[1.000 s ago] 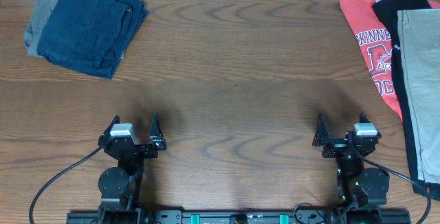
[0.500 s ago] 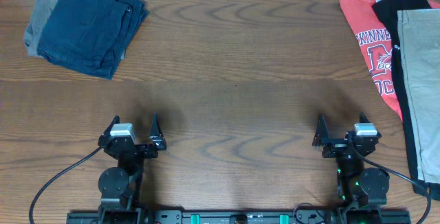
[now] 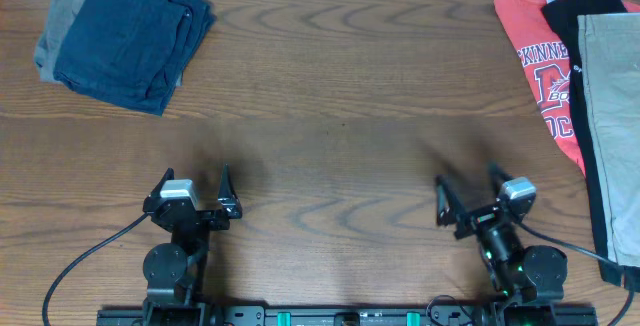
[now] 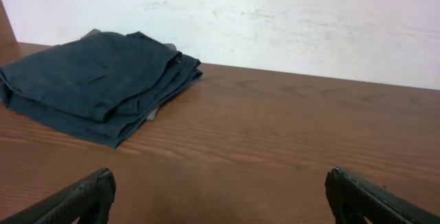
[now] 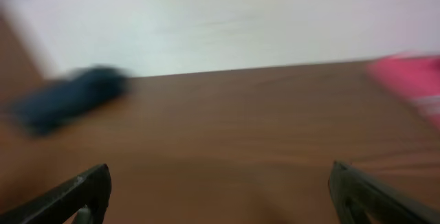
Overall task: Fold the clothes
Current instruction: 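Reach the right gripper up to the khaki shorts on the right pile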
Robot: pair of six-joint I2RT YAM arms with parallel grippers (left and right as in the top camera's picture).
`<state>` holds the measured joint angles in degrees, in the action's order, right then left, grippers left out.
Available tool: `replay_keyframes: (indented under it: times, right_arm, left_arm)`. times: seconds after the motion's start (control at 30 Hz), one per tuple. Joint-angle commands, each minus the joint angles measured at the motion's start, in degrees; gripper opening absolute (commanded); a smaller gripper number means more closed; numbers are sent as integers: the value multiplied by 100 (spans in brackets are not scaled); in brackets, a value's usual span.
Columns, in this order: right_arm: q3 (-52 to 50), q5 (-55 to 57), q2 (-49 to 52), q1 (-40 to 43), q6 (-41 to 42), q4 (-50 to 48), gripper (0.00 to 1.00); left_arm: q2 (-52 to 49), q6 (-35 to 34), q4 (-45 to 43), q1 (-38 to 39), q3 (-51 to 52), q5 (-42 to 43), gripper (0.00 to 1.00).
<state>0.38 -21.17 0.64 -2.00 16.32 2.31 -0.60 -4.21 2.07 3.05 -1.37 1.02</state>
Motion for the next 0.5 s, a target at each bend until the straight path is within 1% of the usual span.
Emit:
replay_keyframes:
  times: [0.0, 0.07, 0.27, 0.4, 0.47]
  right_arm:
    - [-7, -2437, -26, 11, 1893, 4, 99]
    - [-9, -2503, -26, 11, 2382, 24, 99]
    - [-7, -2568, -28, 11, 2979, -122, 99]
    - [-7, -2715, -26, 11, 2988, -225, 99]
    - [-7, -2732, -26, 11, 2804, -195, 99]
  left_arm:
    - [37, 74, 208, -24, 114, -170, 98]
    - [37, 74, 208, -24, 114, -170, 98]
    - [37, 74, 208, -24, 114, -168, 98]
    - [37, 74, 208, -24, 114, -170, 98]
    - [37, 74, 208, -24, 114, -170, 98]
